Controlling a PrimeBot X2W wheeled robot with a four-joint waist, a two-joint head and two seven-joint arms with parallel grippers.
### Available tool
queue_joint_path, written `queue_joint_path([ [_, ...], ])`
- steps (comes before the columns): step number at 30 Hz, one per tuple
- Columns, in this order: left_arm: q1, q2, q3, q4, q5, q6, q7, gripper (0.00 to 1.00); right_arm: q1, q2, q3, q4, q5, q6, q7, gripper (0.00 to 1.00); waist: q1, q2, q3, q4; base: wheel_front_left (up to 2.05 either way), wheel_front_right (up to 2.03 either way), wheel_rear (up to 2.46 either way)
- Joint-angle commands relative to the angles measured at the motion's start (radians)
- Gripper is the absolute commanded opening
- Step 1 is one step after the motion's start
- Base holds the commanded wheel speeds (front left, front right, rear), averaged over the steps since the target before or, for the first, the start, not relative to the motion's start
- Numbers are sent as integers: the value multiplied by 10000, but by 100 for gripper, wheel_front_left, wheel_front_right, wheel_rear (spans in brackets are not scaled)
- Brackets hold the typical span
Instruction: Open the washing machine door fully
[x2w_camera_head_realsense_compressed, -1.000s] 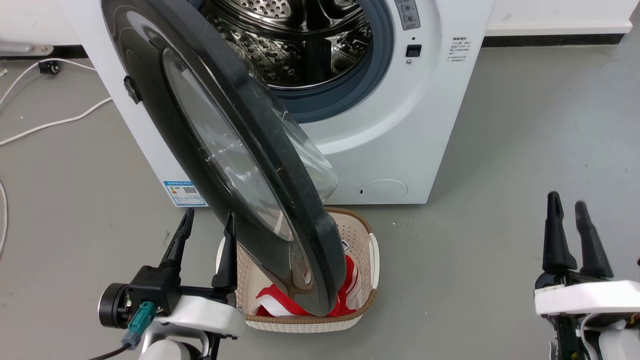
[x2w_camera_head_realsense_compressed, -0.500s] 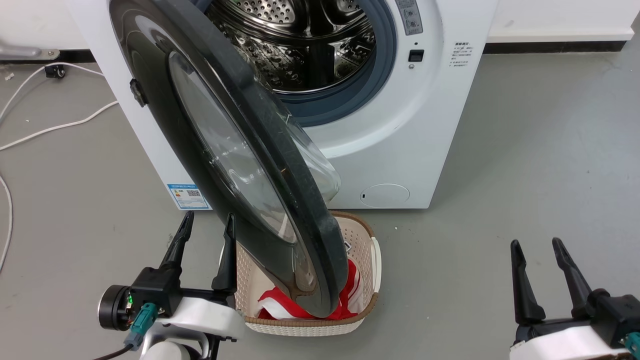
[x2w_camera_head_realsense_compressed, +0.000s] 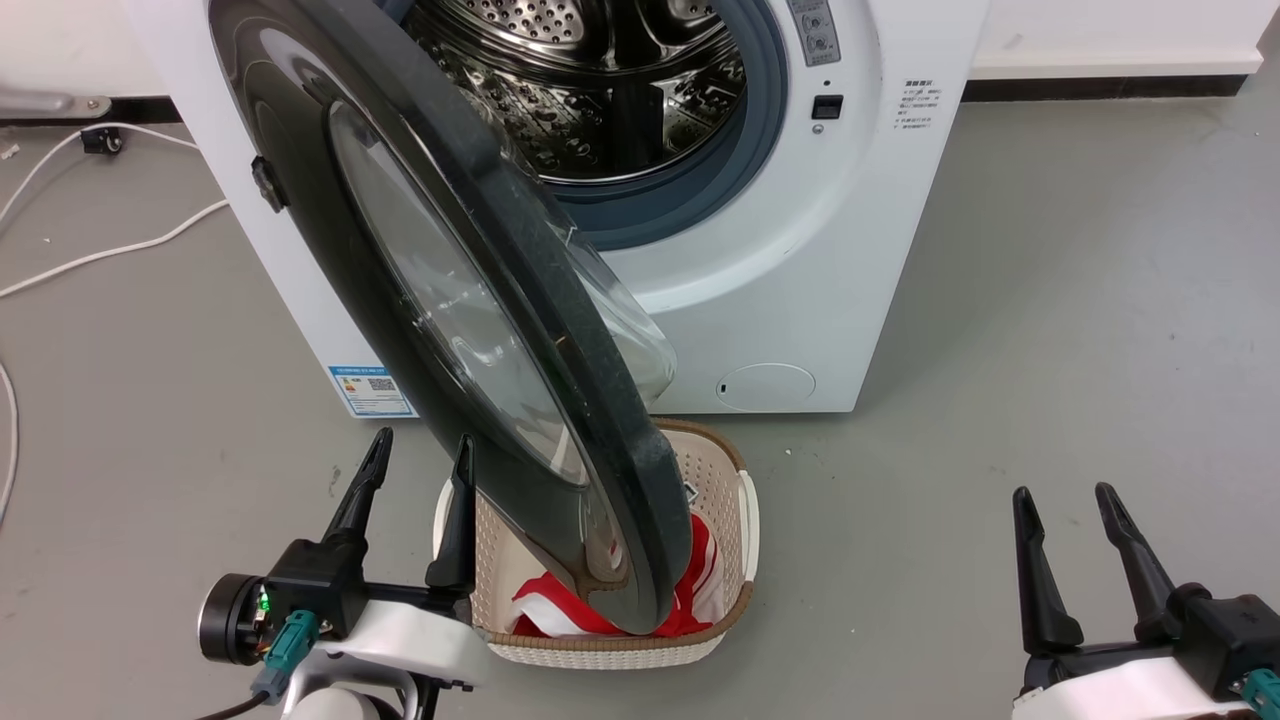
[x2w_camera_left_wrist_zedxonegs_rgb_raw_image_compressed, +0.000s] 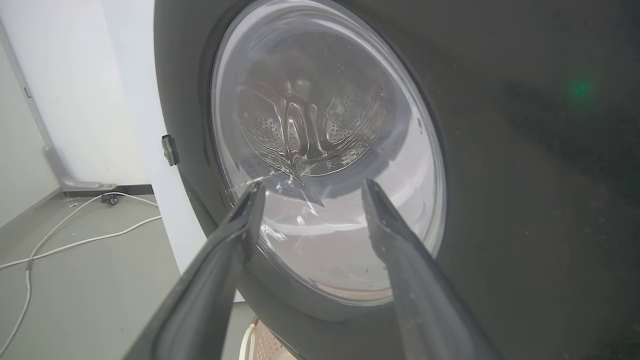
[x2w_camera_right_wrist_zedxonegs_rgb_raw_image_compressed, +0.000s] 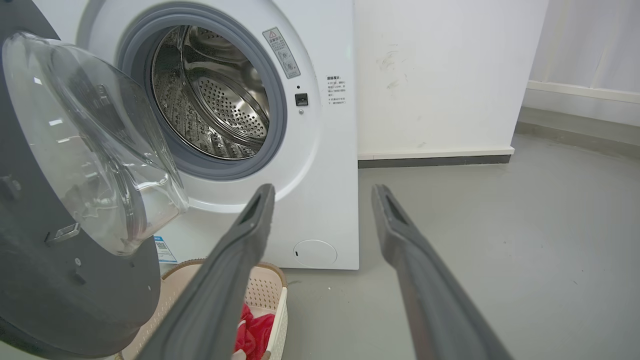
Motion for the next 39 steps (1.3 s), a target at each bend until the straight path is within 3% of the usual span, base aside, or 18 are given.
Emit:
queue_joint_path([
  [1,14,-8,45,12,22,-13,-24,100,-74,40,7,-4,-10,-3,-17,100,0,0,9,-10,0,0,0],
  [4,19,-8,47,45,38,-44,-24,100,-84,41,12,-5,-123,-3,-20,100,0,0,4,-14,0,0,0],
  [6,33,-8,38,48,34,-69,-24,0,-55,41,15,-10,-149,-3,-21,100,0,0,-7,-16,0,0,0],
  [16,-120,-8,84,-218,-57,-135,-24,0,15,40,22,-25,-27,-3,-47,100,0,0,15,0,0,0,0],
  [25,-591,16,203,-1304,-222,-153,-24,0,-33,41,-27,28,-21,-3,-56,100,0,0,-1,67,0,0,0],
  [39,-1955,166,179,-5232,-74,159,480,0,-136,39,-87,43,149,-3,-61,100,0,0,119,118,0,0,0],
])
